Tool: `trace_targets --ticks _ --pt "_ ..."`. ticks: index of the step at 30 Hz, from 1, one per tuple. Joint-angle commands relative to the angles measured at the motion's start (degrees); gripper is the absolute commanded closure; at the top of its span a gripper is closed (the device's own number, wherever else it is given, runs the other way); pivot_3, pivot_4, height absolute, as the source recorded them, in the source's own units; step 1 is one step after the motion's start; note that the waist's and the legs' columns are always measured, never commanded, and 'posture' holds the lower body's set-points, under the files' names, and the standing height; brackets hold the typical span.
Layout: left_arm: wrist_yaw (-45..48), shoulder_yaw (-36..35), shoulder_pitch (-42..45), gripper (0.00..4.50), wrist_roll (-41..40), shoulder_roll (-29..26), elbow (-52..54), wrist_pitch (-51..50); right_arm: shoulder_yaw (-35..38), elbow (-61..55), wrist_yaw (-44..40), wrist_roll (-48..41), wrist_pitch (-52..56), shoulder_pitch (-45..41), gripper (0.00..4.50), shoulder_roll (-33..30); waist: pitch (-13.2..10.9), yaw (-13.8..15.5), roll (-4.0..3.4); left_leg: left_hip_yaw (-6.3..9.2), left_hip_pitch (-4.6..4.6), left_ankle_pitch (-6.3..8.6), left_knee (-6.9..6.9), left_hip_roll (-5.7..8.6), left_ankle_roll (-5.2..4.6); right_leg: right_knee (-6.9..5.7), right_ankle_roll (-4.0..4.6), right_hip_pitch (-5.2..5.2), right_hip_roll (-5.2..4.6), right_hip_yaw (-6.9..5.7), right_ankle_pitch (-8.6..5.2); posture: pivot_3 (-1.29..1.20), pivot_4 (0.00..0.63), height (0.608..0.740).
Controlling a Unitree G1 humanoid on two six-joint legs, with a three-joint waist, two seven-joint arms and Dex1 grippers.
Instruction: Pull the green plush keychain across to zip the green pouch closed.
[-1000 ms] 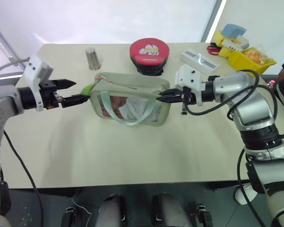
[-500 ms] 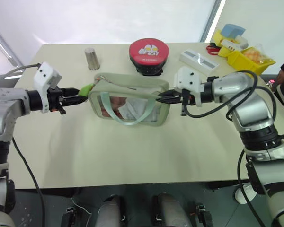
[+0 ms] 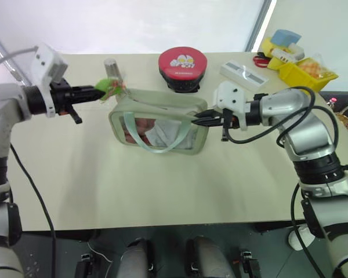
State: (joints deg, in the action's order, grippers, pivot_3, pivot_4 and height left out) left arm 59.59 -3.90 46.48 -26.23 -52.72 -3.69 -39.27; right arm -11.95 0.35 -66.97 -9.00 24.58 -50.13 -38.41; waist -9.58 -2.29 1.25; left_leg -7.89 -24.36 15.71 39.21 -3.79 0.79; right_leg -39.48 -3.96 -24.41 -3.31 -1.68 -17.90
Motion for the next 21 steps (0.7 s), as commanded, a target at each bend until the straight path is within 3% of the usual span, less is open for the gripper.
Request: trace_targets --ticks 1,6,9,14,21 --pt "-0.16 3.35 2.55 4.46 2.72 1.95 2.49 3.19 -0.32 0.22 0.55 0.41 -0.69 -1.29 4.50 0.92 0.00 -0.05 0.00 0.00 0.00 0.00 0.00 0.00 0.00 0.00 0.00 0.00 0.00 0.00 0.00 0.00 0.150 0.740" --pt "0.76 6.31 3.89 4.46 6.74 3.53 0.16 8.00 -0.03 -0.18 1.26 0.68 -0.29 -0.95 4.50 1.24 0.00 -0.25 0.00 -0.02 0.01 0.00 0.00 -0.01 0.01 0.00 0.00 -0.02 0.07 0.03 0.00 0.00 0.150 0.740" --pt "2.35 5.61 4.78 3.52 6.08 2.97 -0.56 7.69 0.18 -0.86 1.61 0.68 0.09 -0.42 4.50 1.10 0.01 -0.21 0.00 -0.02 0.01 0.00 0.01 -0.01 0.01 0.00 0.00 -0.02 0.08 0.03 0.00 0.00 0.150 0.740" --pt "4.88 4.96 5.80 1.10 6.53 -0.67 -0.50 6.61 0.33 -0.74 1.89 0.65 0.18 -0.18 4.50 1.06 0.01 -0.27 -0.01 -0.02 0.01 0.00 0.01 -0.02 0.01 0.00 0.00 -0.02 0.08 0.03 0.00 0.00 0.150 0.740" --pt "6.99 1.07 -4.43 1.10 5.75 -7.10 1.31 6.10 0.55 -0.53 1.57 0.56 -0.07 -0.25 4.50 0.51 0.03 -0.18 -0.05 -0.01 0.02 0.00 -0.01 -0.03 0.01 0.00 0.00 -0.02 0.06 0.03 0.00 0.00 0.150 0.740"
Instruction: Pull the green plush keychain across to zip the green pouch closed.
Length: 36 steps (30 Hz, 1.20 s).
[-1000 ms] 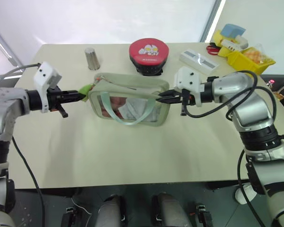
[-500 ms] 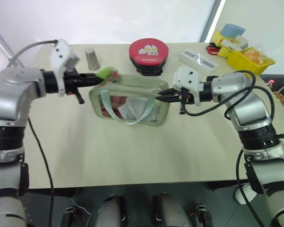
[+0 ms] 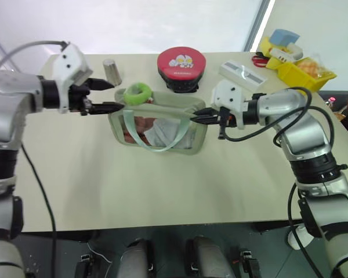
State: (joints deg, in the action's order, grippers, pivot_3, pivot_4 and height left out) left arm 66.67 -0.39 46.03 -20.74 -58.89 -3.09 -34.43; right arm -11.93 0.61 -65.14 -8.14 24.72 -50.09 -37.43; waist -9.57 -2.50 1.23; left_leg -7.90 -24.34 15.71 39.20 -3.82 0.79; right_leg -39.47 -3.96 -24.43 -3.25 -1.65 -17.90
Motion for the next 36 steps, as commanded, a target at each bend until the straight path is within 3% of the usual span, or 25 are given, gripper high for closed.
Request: trace_targets --ticks 1,10,13,18,24,29,33,36 --pt "-2.04 -2.53 -5.98 1.10 1.49 0.16 -0.26 2.86 0.44 -0.77 -0.34 -0.29 -0.19 -0.42 4.50 -0.45 0.02 0.12 -0.03 0.00 0.01 0.00 0.00 0.00 0.00 -0.02 0.00 0.00 -0.01 0.00 0.00 0.00 0.150 0.740" --pt "-9.30 -2.18 -8.46 1.10 4.70 8.62 -4.57 8.60 0.00 -1.11 -0.86 -0.41 0.32 -0.60 4.50 -0.29 0.02 0.35 0.03 0.02 -0.03 0.00 0.03 0.00 -0.01 0.01 0.00 0.02 -0.03 -0.01 0.00 0.00 0.150 0.740" --pt "-9.70 -2.52 -7.59 1.85 4.42 9.70 -5.21 9.03 0.00 -1.40 -0.87 -0.50 0.59 -0.63 4.50 -0.20 0.02 0.25 0.03 0.02 -0.02 0.00 0.03 0.00 0.00 0.00 0.00 0.02 -0.02 -0.02 0.00 0.00 0.150 0.740" --pt "-8.73 -2.72 -7.49 4.44 3.56 9.79 -4.88 8.72 0.29 -1.92 -0.49 -0.82 1.36 -0.68 4.50 0.02 0.02 0.30 0.03 0.02 -0.02 0.00 0.03 0.01 -0.01 0.00 0.00 0.02 -0.02 -0.02 0.00 0.00 0.150 0.740" --pt "-7.38 -3.43 -8.08 4.48 1.14 8.84 -1.18 4.36 0.97 -1.84 -0.24 -1.45 2.43 -0.99 4.50 -0.10 0.02 0.29 0.03 0.02 -0.03 0.00 0.03 0.01 -0.01 0.00 0.00 0.02 -0.02 -0.02 0.00 0.00 0.150 0.740" --pt "-6.04 -4.34 -10.25 4.50 -0.92 6.94 4.68 0.51 1.50 2.97 -3.01 -0.66 0.16 -4.85 2.57 -2.69 0.01 0.29 0.03 0.02 -0.03 0.00 0.03 0.01 0.00 0.01 0.00 0.02 -0.03 -0.02 0.00 0.00 0.150 0.740" --pt "-6.38 -5.05 -11.96 4.50 -1.99 6.07 8.09 -1.26 2.18 5.16 -7.53 -3.82 1.82 -10.58 2.57 -3.39 0.00 0.35 0.01 0.02 -0.04 0.00 0.01 0.01 -0.01 0.01 0.00 0.00 -0.03 -0.01 0.00 0.00 0.150 0.740" --pt "-6.82 -5.31 -12.44 4.50 -2.51 5.83 9.26 -1.94 3.23 5.14 -5.76 -7.61 6.06 -14.97 2.57 1.65 0.00 -0.02 0.01 0.02 -0.03 0.00 0.00 -0.01 -0.01 0.01 0.00 -0.01 -0.01 -0.01 0.00 0.00 0.150 0.740"
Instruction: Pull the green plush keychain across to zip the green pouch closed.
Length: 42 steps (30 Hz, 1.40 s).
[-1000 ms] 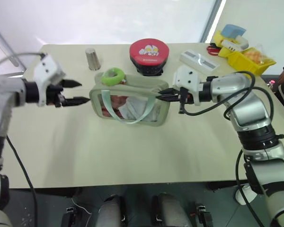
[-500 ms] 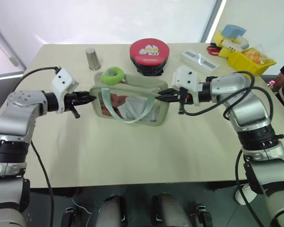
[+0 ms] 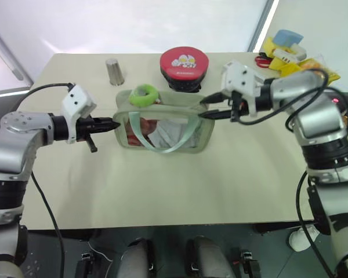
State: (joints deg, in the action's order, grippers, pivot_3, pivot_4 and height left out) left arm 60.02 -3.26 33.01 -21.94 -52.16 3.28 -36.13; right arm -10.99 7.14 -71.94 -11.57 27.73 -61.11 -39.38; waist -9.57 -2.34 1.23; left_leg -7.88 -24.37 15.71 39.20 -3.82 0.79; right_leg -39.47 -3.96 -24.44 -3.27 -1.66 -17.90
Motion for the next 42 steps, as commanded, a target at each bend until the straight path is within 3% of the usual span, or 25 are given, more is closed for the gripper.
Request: trace_targets --ticks 1,8,13,19,22,24,26,33,42 --pt "-0.29 -2.48 0.50 4.50 -1.38 -0.92 3.07 -0.36 2.50 -1.65 1.70 -4.99 4.29 -4.66 2.57 5.07 0.00 -0.22 0.00 0.00 0.01 0.00 0.00 -0.01 0.00 -0.01 0.00 0.00 0.00 0.00 0.00 0.00 0.150 0.740" --pt "-0.87 -2.42 -0.50 4.50 -1.37 -1.01 3.99 -0.31 -2.47 -0.81 9.67 -2.08 0.94 -5.50 2.57 18.28 0.00 -0.05 0.00 0.02 -0.03 0.00 0.00 0.01 0.00 -0.02 0.00 -0.01 -0.03 -0.02 0.00 0.00 0.150 0.740" --pt "-1.26 -2.97 -1.19 4.50 -1.58 -1.42 4.54 -0.44 -7.33 3.70 9.32 3.59 -7.78 -5.64 2.57 19.31 0.01 0.43 0.01 0.03 -0.06 0.00 0.02 0.08 -0.01 0.00 0.00 0.00 -0.09 -0.03 0.00 0.00 0.150 0.740" --pt "-1.82 -3.15 -1.77 4.50 -1.92 -1.58 5.24 -0.61 -7.79 8.10 9.52 5.67 -11.24 -7.17 2.57 20.78 0.01 0.08 0.01 0.03 -0.05 0.00 0.02 0.04 0.00 -0.02 0.00 -0.01 -0.06 -0.03 0.00 0.00 0.150 0.740" --pt "-1.99 -2.87 -1.69 4.50 -1.31 -1.70 4.74 -0.04 -6.54 9.14 9.40 4.93 -10.49 -7.56 3.39 21.03 0.01 0.07 0.01 0.03 -0.05 0.00 0.02 0.04 -0.01 -0.02 0.00 -0.01 -0.07 -0.03 0.00 0.00 0.150 0.740" --pt "-2.14 -2.65 -1.76 4.50 -1.04 -1.60 4.59 0.26 -4.94 8.87 9.01 3.06 -8.46 -7.52 4.38 21.16 0.01 0.06 0.01 0.03 -0.05 0.00 0.02 0.04 0.00 -0.02 0.00 -0.01 -0.06 -0.03 0.00 0.00 0.150 0.740" --pt "-2.32 -2.51 -1.87 4.50 -0.95 -1.41 4.56 0.42 -3.56 8.35 9.20 1.87 -6.46 -7.48 4.45 21.04 0.01 0.06 0.01 0.03 -0.05 0.00 0.02 0.04 0.00 -0.02 0.00 -0.01 -0.06 -0.03 0.00 0.00 0.150 0.740" --pt "-2.83 -2.24 -2.24 4.50 -0.99 -1.00 4.26 0.75 3.88 0.06 10.01 -5.44 11.55 -5.64 4.45 13.68 0.01 0.31 0.01 0.04 -0.06 0.00 0.01 0.05 -0.01 -0.01 0.00 0.00 -0.11 -0.04 0.00 0.00 0.150 0.740" --pt "-3.51 -1.54 -3.47 4.50 -0.74 -0.29 3.97 1.38 5.93 1.06 15.93 4.25 7.22 -0.27 4.45 -5.35 0.00 1.28 0.01 -0.01 -0.05 0.03 0.01 0.09 -0.06 0.04 0.00 -0.01 -0.15 -0.03 0.00 0.00 0.150 0.740"
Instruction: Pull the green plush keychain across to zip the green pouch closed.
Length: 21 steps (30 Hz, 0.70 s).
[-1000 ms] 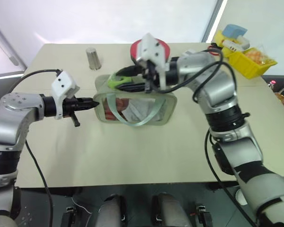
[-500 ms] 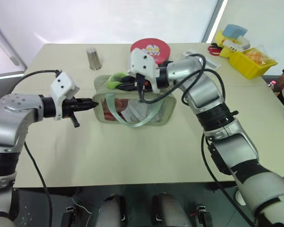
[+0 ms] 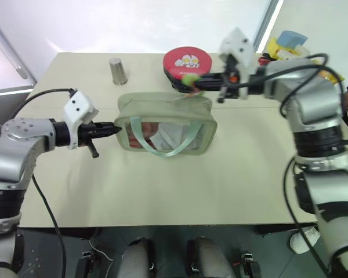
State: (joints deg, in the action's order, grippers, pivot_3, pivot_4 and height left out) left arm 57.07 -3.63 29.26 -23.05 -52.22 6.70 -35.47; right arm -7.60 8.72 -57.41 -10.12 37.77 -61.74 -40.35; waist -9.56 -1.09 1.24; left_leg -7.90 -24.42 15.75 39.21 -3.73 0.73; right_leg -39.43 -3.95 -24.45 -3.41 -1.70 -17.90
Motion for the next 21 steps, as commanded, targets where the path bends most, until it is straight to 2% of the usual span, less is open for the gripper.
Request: trace_targets --ticks 1,3,7,16,21 --pt "-0.69 -1.07 0.26 4.50 0.30 -0.01 0.57 0.63 2.52 -0.31 1.29 3.56 -3.89 1.28 4.45 -6.21 0.00 0.05 0.00 0.00 0.01 0.00 0.00 -0.01 0.00 0.00 0.00 0.00 0.01 0.00 0.00 0.00 0.150 0.740" --pt "-0.75 -0.64 0.21 4.50 0.29 0.46 0.50 0.69 2.94 1.12 1.44 4.73 -5.37 3.14 4.45 -9.50 0.00 0.15 0.00 0.00 0.01 0.00 -0.01 -0.02 0.00 0.00 0.00 0.00 0.03 0.00 0.00 0.00 0.150 0.740" --pt "-0.65 0.15 0.94 4.50 0.69 1.12 -0.16 0.94 2.81 3.67 3.65 6.19 -7.57 6.92 4.45 -11.17 0.00 0.13 0.00 -0.03 0.02 0.00 0.00 -0.02 0.00 0.02 0.00 0.00 0.04 0.02 0.00 0.00 0.150 0.740" --pt "-0.60 1.11 1.98 4.50 0.92 1.31 -0.53 1.02 3.46 2.91 11.99 2.68 -3.94 23.48 4.45 2.33 0.01 0.26 0.01 -0.01 0.04 -0.01 0.02 -0.04 0.01 0.03 0.00 0.08 0.08 0.02 0.00 0.00 0.150 0.740" --pt "-0.55 0.72 1.72 4.50 0.86 0.70 -0.18 0.74 0.96 2.44 12.13 4.05 -5.62 26.96 4.45 5.21 0.01 0.24 0.00 0.00 0.05 -0.01 0.02 -0.04 0.01 0.03 0.00 0.08 0.09 0.02 0.00 0.00 0.150 0.740"
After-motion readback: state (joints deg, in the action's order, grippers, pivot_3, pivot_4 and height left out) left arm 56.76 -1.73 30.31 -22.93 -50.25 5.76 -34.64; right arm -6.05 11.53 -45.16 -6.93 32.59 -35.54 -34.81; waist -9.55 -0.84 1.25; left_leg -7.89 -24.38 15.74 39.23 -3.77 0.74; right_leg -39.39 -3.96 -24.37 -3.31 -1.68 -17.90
